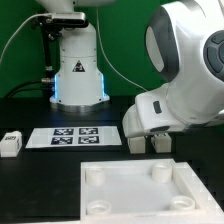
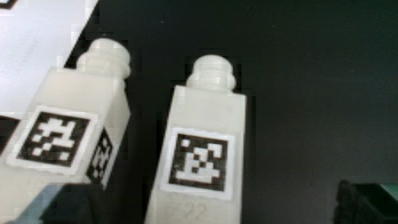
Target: Assemble one leg
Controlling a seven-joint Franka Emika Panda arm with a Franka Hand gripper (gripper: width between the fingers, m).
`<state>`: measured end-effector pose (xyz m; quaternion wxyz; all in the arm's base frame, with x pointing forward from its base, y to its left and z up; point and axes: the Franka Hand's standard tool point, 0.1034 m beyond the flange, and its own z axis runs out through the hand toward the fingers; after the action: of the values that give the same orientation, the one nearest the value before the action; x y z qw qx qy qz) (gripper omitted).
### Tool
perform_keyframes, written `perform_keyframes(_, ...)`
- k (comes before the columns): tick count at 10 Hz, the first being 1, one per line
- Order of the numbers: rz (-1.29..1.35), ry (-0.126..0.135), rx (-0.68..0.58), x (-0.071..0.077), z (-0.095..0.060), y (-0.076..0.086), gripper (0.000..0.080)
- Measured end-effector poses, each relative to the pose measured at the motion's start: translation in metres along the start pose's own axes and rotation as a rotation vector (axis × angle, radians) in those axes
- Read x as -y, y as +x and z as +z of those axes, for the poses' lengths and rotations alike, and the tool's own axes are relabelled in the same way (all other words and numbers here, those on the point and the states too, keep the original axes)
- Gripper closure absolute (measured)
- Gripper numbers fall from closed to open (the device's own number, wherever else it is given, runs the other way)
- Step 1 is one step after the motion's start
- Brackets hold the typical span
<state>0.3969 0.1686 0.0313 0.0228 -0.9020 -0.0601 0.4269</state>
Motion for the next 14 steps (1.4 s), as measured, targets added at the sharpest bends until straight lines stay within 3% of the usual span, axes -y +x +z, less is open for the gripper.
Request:
perform_keyframes(6, 0.003, 0.005, -0.005, 0.001, 0.02, 0.011, 0.0151)
perform_keyframes(10, 0.002, 0.009, 0.0, -0.004, 0.024, 0.012, 0.0151)
perform_keyframes(11, 0.005, 0.009, 0.0, -0.006, 0.024, 0.012, 0.0278)
perform_keyframes(12, 0.005, 0.009, 0.0, -0.005, 0.024, 0.012, 0.0278)
perform_keyframes(14, 0.005, 0.009, -0.001, -0.005, 0.023, 0.013, 0.0508)
